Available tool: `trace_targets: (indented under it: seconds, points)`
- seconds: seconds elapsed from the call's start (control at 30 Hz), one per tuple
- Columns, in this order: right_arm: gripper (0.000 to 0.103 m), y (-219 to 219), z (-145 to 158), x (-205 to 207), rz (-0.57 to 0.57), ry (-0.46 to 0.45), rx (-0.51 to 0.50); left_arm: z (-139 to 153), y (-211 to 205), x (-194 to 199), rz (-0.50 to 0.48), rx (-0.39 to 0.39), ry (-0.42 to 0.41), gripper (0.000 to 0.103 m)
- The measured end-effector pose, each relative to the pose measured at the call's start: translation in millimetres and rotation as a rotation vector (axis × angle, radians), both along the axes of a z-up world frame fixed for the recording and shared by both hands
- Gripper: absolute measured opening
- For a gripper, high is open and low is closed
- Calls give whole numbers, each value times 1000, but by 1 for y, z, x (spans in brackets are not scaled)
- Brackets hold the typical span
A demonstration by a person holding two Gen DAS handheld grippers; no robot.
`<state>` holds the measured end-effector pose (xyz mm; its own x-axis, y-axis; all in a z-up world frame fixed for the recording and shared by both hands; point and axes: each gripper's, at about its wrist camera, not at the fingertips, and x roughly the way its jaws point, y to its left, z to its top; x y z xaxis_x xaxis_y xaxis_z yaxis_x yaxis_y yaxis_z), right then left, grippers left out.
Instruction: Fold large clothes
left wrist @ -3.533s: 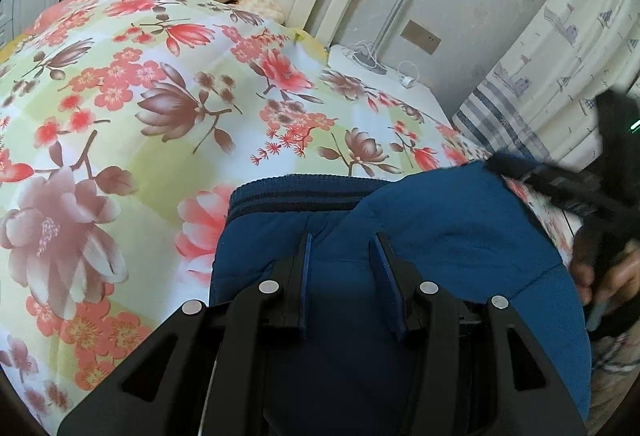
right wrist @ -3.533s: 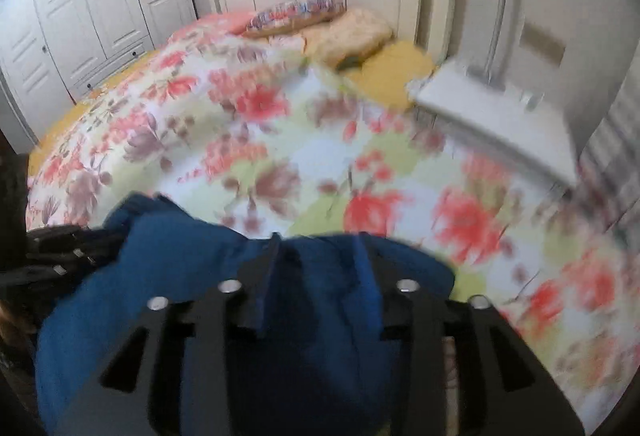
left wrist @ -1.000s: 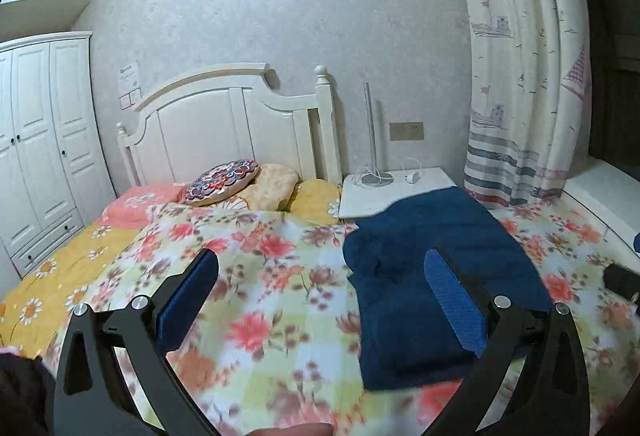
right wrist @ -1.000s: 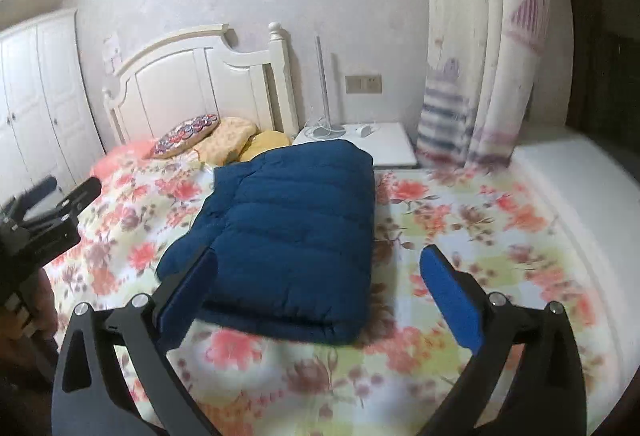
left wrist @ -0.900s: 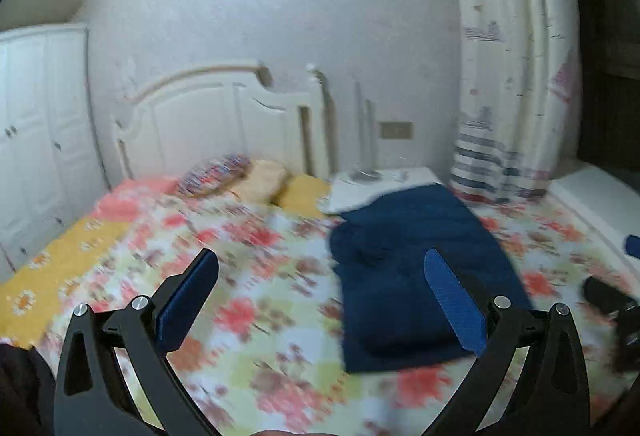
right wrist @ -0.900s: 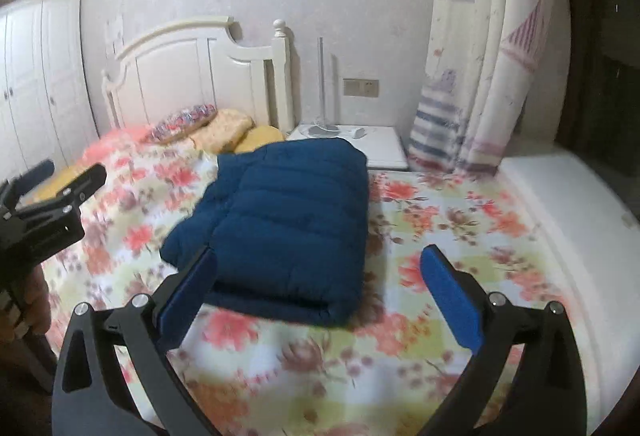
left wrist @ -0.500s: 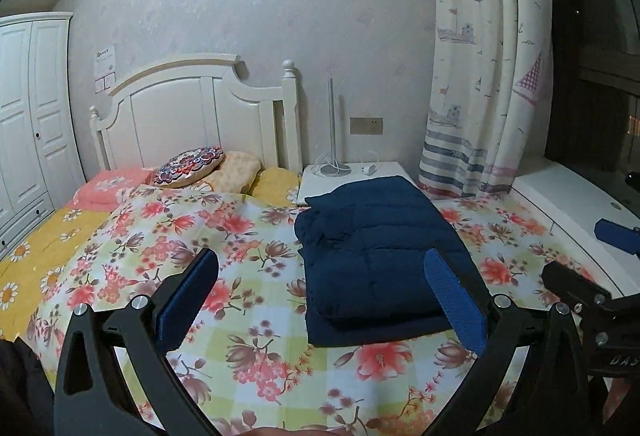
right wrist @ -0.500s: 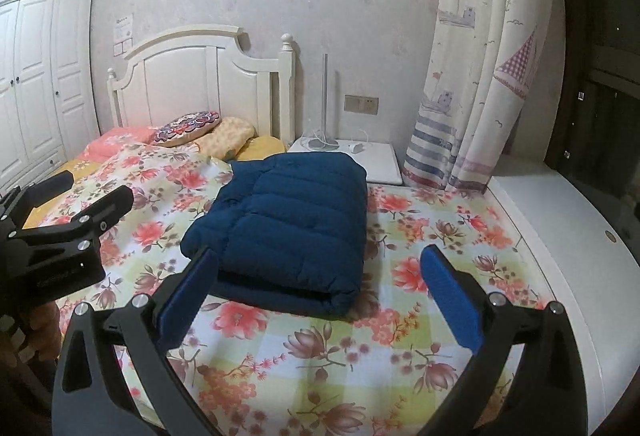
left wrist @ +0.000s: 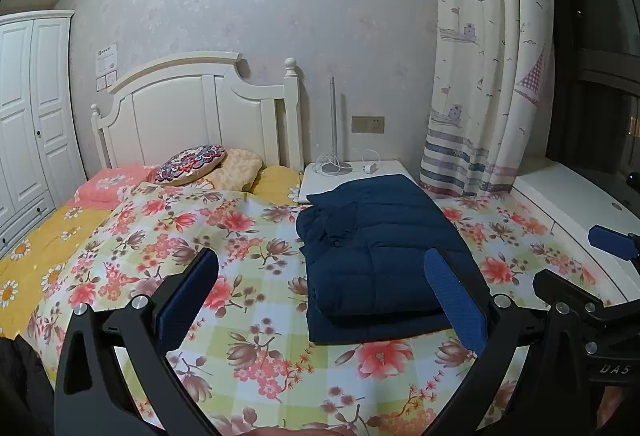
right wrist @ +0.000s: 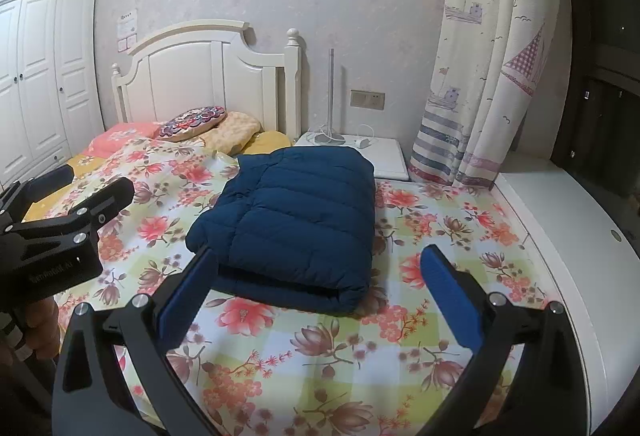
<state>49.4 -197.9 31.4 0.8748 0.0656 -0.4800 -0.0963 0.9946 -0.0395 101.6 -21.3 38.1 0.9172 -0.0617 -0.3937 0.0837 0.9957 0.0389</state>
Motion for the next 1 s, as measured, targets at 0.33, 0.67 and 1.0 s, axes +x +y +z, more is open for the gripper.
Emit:
trace_targets:
  seconds: [0.33, 0.67, 1.0]
  points:
    - [100, 1, 0, 0, 2, -1, -1, 0, -1, 0, 1, 0, 0, 99]
    - [100, 3, -1, 0, 6, 0, -2, -1, 0, 0, 1, -1, 2, 99]
    - [100, 4, -3, -1, 9, 0, -2, -3, 0, -2, 0, 1, 1, 99]
